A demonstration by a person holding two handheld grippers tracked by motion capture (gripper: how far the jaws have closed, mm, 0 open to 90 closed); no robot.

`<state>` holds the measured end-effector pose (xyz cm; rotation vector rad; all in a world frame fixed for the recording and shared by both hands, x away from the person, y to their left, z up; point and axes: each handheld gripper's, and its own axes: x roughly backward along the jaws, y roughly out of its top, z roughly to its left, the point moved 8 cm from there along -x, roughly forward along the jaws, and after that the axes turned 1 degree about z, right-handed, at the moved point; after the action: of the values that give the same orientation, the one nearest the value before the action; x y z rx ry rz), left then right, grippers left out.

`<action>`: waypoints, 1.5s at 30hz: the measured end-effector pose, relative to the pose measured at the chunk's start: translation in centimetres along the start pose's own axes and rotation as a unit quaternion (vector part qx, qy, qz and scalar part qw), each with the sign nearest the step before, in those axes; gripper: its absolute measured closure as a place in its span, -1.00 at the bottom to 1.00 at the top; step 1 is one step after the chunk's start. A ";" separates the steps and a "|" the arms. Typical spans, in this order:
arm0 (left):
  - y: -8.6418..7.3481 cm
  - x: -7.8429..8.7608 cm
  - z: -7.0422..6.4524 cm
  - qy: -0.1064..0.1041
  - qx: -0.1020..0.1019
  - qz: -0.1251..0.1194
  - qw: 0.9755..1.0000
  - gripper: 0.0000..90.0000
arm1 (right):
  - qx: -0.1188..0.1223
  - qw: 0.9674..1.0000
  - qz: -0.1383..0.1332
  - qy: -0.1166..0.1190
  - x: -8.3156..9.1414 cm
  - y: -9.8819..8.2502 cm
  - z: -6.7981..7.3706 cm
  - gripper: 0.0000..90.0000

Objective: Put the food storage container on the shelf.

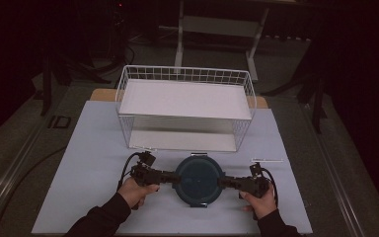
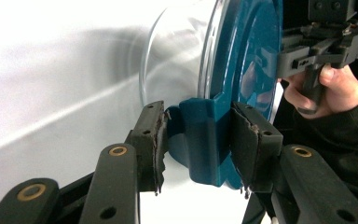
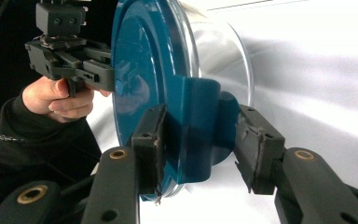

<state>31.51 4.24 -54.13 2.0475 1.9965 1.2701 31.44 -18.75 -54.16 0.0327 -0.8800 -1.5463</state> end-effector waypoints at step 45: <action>6.6 3.0 4.7 0.061 -0.079 -0.095 0.990 0.26 | 0.092 0.995 -0.038 -0.006 -4.3 8.5 -1.4 0.23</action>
<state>39.06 7.89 -52.26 1.7054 2.0078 1.4917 40.20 -14.94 -52.56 0.1907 -1.0387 -1.5329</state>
